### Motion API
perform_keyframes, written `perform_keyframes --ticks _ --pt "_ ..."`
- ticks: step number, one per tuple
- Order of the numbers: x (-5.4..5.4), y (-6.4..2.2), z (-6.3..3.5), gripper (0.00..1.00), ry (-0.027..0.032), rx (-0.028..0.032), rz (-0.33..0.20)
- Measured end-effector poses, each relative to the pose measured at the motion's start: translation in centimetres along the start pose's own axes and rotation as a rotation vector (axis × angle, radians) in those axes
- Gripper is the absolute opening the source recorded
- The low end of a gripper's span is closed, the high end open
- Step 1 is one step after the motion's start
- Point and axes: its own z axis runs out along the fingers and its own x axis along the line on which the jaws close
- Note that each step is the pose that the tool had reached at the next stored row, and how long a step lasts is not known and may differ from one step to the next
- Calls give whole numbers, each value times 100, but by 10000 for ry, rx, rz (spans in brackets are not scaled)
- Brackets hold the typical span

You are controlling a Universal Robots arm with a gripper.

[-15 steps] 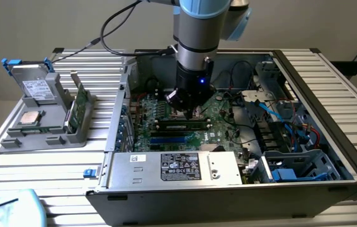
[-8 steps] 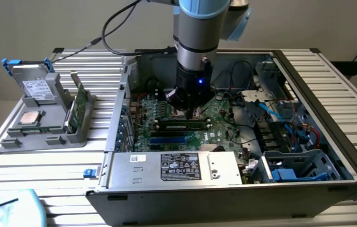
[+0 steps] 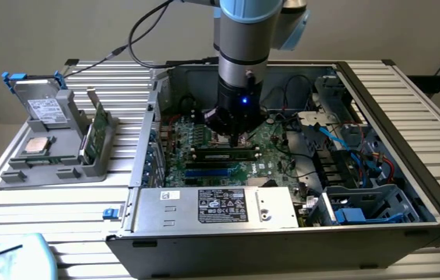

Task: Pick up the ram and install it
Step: 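Press down the ram until it locks into place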

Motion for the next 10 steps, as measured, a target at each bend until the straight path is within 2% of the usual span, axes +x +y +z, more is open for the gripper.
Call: perform_keyframes --ticks 8,10 --pt "0 0 0 11 -84 15 1147" --pt "1 -2 -1 11 -85 18 1187"
